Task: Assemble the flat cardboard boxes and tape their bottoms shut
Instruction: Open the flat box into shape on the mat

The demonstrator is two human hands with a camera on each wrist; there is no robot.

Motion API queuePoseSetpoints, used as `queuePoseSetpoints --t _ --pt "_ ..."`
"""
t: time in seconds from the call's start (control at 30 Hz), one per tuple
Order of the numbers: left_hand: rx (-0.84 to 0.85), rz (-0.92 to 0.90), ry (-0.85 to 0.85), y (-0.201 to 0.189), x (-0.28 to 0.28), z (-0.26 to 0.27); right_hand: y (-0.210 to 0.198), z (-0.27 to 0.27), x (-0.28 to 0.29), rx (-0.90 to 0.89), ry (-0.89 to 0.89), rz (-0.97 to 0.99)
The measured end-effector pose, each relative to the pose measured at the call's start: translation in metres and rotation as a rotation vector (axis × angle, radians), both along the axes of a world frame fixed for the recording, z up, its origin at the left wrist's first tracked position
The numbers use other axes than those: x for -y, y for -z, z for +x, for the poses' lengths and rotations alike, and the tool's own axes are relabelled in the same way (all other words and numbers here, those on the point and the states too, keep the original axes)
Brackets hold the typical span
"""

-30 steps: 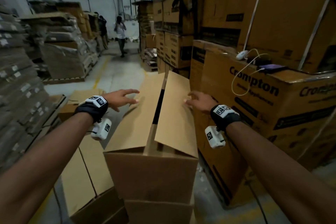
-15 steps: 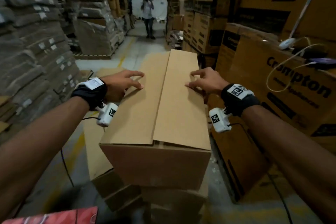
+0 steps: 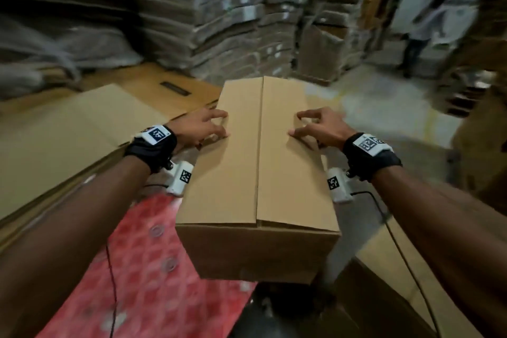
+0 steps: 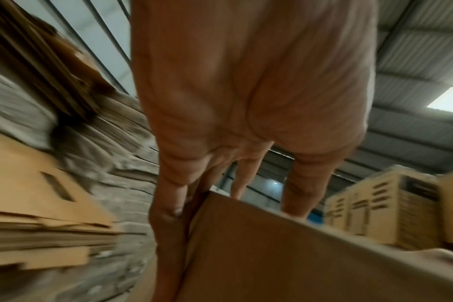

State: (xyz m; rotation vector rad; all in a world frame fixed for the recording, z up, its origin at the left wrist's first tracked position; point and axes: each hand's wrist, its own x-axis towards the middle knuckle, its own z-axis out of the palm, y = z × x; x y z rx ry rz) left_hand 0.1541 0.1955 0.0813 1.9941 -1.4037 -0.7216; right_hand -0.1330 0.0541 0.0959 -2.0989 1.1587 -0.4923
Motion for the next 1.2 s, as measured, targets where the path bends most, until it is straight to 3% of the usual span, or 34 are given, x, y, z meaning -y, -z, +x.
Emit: queuePoseSetpoints --t 0.23,0.43,0.53,0.63,0.8,1.0,1.2 --pt "0.003 0.066 -0.39 0.053 -0.165 0.082 0.061 0.162 -0.055 -0.063 -0.429 0.062" --pt "0.004 0.118 -0.69 0.103 -0.274 0.069 0.114 0.241 -0.112 -0.148 -0.781 0.177" --pt "-0.079 0.168 -0.801 0.135 -0.311 0.051 0.149 0.263 -0.136 -0.192 -0.909 0.179" --pt "-0.189 0.167 -0.901 0.169 -0.336 0.032 0.184 0.272 -0.155 -0.208 -0.99 0.193" --pt "-0.204 0.166 -0.957 0.212 -0.357 0.016 0.221 0.271 -0.175 -0.261 -1.063 0.22" --pt "-0.18 0.086 -0.984 0.254 -0.37 0.005 0.263 0.253 -0.197 -0.159 -0.935 0.129" --pt "0.044 0.224 -0.814 0.255 -0.385 -0.038 0.277 0.198 -0.212 -0.185 -0.939 0.028"
